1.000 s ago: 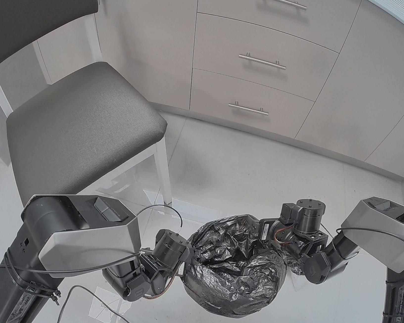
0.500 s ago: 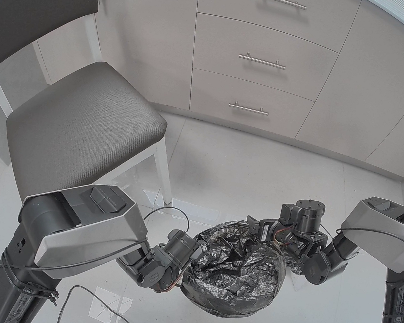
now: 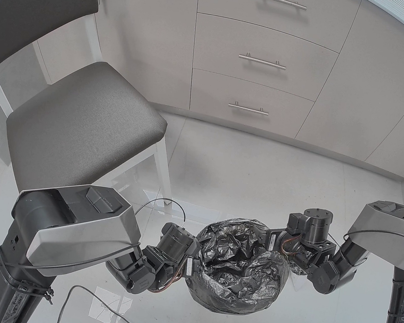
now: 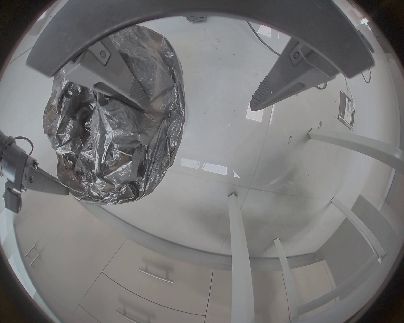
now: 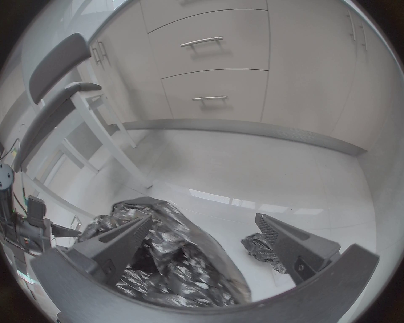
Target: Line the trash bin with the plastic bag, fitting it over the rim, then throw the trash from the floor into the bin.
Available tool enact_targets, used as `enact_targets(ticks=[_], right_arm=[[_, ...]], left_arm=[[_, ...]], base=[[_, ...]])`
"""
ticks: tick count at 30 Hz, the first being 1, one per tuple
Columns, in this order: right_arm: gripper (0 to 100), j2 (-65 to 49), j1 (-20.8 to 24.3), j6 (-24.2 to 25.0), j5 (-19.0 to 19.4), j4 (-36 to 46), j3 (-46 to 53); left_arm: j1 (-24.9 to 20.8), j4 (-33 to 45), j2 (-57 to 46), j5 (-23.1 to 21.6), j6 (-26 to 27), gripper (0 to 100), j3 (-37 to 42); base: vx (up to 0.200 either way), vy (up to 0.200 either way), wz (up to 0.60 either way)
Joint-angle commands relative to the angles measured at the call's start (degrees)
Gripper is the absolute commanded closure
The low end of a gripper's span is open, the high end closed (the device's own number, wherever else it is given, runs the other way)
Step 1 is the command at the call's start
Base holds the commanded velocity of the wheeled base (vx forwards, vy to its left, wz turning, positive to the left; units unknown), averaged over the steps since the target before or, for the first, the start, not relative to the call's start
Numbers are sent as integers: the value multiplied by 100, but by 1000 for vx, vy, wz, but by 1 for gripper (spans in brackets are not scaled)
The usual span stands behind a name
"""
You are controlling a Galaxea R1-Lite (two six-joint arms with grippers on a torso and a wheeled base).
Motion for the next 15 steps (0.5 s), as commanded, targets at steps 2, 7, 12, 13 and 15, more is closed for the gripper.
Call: enact_targets(ticks=[2,7,12,13,15], right_arm=[[0,56,-80,-5,-168,-41,113],[0,91,-221,-14,-221,-41,121],[0,144,-273,-14,-291,-41,86],[0,144,-273,-14,-291,-41,86],[0,161,-352,-31,-309,-41,42]], left_arm=[[20,-36,-57,-23,0,0,118],[20,-36,-57,-23,-9,0,118],[28,-36,-57,-14,-18,0,118],[28,-36,-57,-14,-18,0,118],[28,-36,-57,-14,-18,0,118]], base=[[0,0,0],[0,0,0],[0,0,0],[0,0,0],[0,0,0]])
